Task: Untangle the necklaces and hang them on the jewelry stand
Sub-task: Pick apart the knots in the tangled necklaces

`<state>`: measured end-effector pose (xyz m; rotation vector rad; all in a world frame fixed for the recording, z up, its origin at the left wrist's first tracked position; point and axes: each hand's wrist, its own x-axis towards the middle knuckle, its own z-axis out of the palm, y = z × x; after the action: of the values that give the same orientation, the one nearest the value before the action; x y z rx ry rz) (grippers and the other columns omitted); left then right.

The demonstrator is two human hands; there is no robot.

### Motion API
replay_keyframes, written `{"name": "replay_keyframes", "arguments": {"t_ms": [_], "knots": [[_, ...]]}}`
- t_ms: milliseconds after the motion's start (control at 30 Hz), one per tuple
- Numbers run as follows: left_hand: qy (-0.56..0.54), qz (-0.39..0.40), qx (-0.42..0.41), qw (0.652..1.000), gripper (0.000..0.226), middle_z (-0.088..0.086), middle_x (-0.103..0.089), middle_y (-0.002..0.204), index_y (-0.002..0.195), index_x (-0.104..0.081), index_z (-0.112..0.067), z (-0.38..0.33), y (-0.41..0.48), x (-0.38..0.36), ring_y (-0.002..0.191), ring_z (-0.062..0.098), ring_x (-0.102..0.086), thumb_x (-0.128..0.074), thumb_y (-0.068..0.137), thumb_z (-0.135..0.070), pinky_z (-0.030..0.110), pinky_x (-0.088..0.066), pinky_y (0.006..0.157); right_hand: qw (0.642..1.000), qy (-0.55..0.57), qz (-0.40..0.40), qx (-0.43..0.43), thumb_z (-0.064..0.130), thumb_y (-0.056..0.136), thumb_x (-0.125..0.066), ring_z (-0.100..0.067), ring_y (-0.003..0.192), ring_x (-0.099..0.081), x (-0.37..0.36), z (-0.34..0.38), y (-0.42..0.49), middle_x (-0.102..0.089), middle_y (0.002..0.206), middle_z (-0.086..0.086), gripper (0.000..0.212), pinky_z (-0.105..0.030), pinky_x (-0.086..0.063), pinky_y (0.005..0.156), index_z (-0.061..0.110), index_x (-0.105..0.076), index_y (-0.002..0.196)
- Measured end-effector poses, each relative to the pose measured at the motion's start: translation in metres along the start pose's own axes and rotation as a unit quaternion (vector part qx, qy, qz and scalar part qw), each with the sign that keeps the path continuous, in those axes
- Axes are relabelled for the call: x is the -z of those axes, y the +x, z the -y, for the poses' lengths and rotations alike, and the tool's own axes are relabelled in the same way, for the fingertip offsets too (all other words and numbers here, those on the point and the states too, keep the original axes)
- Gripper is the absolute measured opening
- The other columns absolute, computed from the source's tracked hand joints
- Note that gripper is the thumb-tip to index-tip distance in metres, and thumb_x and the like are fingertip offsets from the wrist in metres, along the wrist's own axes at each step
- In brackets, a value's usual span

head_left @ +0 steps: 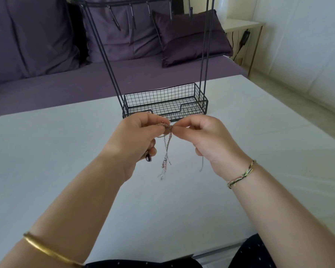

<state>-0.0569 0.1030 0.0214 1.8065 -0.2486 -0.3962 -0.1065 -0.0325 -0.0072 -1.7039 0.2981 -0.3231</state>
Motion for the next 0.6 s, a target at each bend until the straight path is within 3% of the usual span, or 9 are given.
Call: {"name": "replay_keyframes", "arguments": {"t_ms": [100,233,367,467,600], "knots": [[-0.01,0.001,0.01,1.0,0.018,0.003,-0.072,0.077,0.088,-0.064,-0.011,-0.0008,-0.0011,-0.001,0.045,0.009,-0.039,-0.052,0.089,0.002,0.018,-0.04,0.041,1.0,-0.002,-0.011,0.013,0.013,0.08,-0.071,-0.004,0.042,-0.029,0.0016,0.0012,-0.0003,-0.034,0.051,0.008,0.006,-0.014,-0.025,0.04,0.019,-0.069,0.076],[-0.021,0.01,0.044,0.999,0.022,0.001,-0.064,0.067,0.084,-0.064,-0.008,-0.0019,-0.0008,-0.0013,0.046,0.01,-0.041,-0.048,0.083,0.007,0.02,-0.039,0.04,0.999,-0.013,-0.017,0.036,0.009,0.079,-0.07,-0.004,0.039,-0.029,0.0018,0.0018,-0.0016,-0.033,0.048,0.008,0.009,-0.012,-0.025,0.039,0.017,-0.068,0.076],[-0.01,0.027,0.064,0.998,0.006,-0.001,-0.05,0.061,0.079,-0.062,-0.009,-0.0013,-0.0004,-0.0027,0.046,0.011,-0.04,-0.059,0.084,-0.007,0.024,-0.037,0.045,0.999,-0.015,-0.016,0.046,0.008,0.078,-0.071,-0.003,0.037,-0.03,0.002,0.0026,-0.0027,-0.033,0.043,0.011,0.008,-0.012,-0.025,0.038,0.015,-0.068,0.075],[0.026,0.022,0.056,0.998,0.011,-0.001,-0.049,0.062,0.076,-0.063,-0.014,0.0013,0.0009,-0.0021,0.045,0.012,-0.04,-0.063,0.087,-0.015,0.024,-0.037,0.048,0.999,-0.025,-0.017,0.044,0.011,0.078,-0.072,-0.003,0.04,-0.031,0.002,0.0029,-0.0026,-0.034,0.047,0.011,0.007,-0.011,-0.026,0.04,0.017,-0.07,0.078],[0.036,0.014,0.014,0.999,0.013,0.0,-0.052,0.063,0.08,-0.064,-0.017,0.0023,0.0006,-0.002,0.048,0.013,-0.042,-0.058,0.09,-0.01,0.023,-0.037,0.047,1.0,-0.021,-0.006,0.01,0.008,0.081,-0.064,0.001,0.04,-0.04,0.0023,0.006,-0.0036,-0.044,0.043,0.016,0.013,-0.007,-0.027,0.04,0.019,-0.072,0.077]]}}
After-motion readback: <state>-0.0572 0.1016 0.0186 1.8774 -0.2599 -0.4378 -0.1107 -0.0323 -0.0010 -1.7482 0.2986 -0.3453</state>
